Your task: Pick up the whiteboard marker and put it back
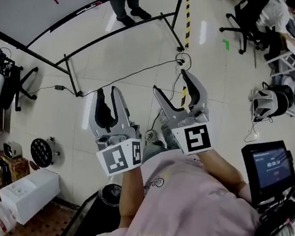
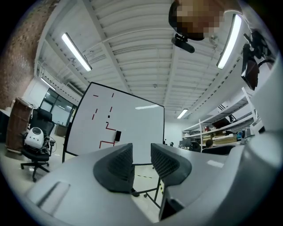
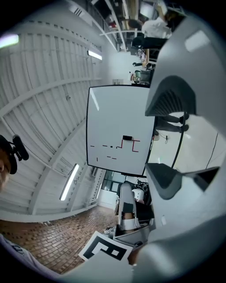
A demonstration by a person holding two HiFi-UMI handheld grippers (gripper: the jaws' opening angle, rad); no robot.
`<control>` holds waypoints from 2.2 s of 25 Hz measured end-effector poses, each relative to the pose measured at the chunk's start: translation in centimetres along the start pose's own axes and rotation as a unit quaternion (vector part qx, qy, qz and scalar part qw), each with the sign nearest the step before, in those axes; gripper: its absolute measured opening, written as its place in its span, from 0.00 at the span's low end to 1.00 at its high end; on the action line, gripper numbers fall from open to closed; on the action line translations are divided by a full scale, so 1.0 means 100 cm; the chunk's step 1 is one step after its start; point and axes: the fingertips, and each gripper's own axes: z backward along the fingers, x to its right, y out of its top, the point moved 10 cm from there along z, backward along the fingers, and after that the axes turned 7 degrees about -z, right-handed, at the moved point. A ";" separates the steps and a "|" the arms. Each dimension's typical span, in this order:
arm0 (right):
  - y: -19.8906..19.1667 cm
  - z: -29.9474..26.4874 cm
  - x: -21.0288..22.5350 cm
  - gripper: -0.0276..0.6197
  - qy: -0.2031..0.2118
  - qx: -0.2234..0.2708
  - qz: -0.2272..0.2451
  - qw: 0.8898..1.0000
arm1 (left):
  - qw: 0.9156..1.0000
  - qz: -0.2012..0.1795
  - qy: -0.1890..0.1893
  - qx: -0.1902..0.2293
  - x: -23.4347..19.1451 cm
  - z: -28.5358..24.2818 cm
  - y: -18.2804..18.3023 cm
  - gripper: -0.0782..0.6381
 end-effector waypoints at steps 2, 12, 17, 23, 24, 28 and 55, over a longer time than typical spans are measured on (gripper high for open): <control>0.006 0.015 0.003 0.54 -0.005 0.004 0.005 1.000 | 1.000 0.006 -0.019 0.004 0.010 0.002 0.001 0.30; 0.028 0.023 -0.011 0.54 0.041 0.039 -0.010 0.998 | 0.999 -0.002 -0.021 0.050 0.020 0.027 0.034 0.30; 0.032 0.020 -0.026 0.54 0.074 0.049 -0.022 0.996 | 0.996 -0.014 0.020 0.089 0.017 0.048 0.047 0.30; 0.027 0.022 -0.019 0.52 0.100 0.056 -0.045 0.992 | 0.998 -0.023 0.007 0.063 0.025 0.050 0.051 0.30; 0.027 0.022 -0.018 0.50 0.102 0.058 -0.053 0.992 | 0.998 -0.026 0.006 0.059 0.024 0.050 0.052 0.30; 0.029 0.022 -0.017 0.45 0.095 0.068 -0.060 0.991 | 0.998 -0.030 0.006 0.048 0.021 0.047 0.051 0.30; 0.042 0.045 0.034 0.40 0.094 0.088 -0.041 0.991 | 0.999 -0.043 0.000 0.032 0.074 0.030 0.057 0.30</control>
